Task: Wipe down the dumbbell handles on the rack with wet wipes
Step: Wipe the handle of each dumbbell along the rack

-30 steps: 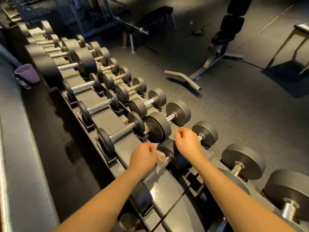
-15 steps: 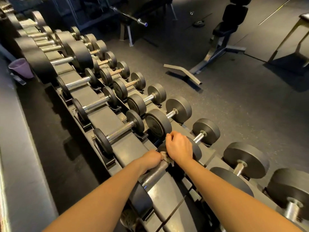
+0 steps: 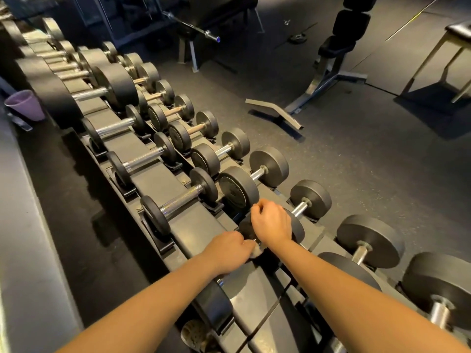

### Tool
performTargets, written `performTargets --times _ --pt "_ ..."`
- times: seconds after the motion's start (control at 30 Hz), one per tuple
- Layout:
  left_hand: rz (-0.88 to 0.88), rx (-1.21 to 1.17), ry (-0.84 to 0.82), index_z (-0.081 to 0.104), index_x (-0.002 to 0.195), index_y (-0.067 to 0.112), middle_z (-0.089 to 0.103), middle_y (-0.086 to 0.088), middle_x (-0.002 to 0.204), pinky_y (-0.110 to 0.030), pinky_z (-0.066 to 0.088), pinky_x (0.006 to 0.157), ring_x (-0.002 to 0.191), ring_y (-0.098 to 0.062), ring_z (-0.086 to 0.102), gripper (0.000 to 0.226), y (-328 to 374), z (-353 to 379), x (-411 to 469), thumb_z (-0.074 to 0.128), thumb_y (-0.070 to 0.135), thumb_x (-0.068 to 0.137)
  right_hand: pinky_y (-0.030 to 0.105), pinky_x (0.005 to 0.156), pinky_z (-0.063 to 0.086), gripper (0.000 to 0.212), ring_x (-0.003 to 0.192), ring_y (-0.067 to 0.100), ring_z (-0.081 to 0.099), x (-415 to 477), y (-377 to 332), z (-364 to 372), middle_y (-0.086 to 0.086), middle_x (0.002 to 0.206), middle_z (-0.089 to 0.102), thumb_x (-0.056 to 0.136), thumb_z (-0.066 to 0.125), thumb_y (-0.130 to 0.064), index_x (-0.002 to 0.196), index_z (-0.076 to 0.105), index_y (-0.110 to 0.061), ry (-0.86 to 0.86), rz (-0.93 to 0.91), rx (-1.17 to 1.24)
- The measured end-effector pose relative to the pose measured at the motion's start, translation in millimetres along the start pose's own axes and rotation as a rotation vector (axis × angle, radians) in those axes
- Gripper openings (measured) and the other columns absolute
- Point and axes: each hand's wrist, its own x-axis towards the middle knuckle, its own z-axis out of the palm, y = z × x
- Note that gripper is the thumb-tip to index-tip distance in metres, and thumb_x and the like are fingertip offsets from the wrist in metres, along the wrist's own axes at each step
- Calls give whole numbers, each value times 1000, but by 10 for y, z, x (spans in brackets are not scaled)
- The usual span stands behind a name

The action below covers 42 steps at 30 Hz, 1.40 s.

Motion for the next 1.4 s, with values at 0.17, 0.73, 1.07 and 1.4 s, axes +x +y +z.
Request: performTargets --times 0.17,0.73,1.07,1.4 --pt "5 62 7 67 108 10 65 -11 106 -41 54 82 98 -29 64 29 35 162 31 46 30 107 35 58 54 25 62 14 60 -17 -11 -10 -3 67 61 99 48 -32 79 59 -22 2 6 2" --pt "-167 -91 58 64 97 15 65 -4 91 -32 49 72 87 -23 61 8 -92 -130 -100 56 17 94 38 62 58 23 61 15 61 -22 -20 -6 -2 65 60 98 51 -31 78 58 -22 5 2 -28" --pt "-16 291 -130 60 98 18 66 -4 95 -38 51 81 91 -26 63 19 -231 -152 -405 66 35 92 36 60 54 23 62 15 60 -32 -27 -33 -2 67 61 96 50 -30 77 58 -21 -10 16 -20" --pt "6 175 -177 56 70 18 64 -3 80 -37 54 79 85 -27 66 40 -230 -153 -298 83 45 79 30 56 48 22 64 15 60 -41 -31 -32 -2 68 60 98 51 -29 78 58 -22 1 22 -22"
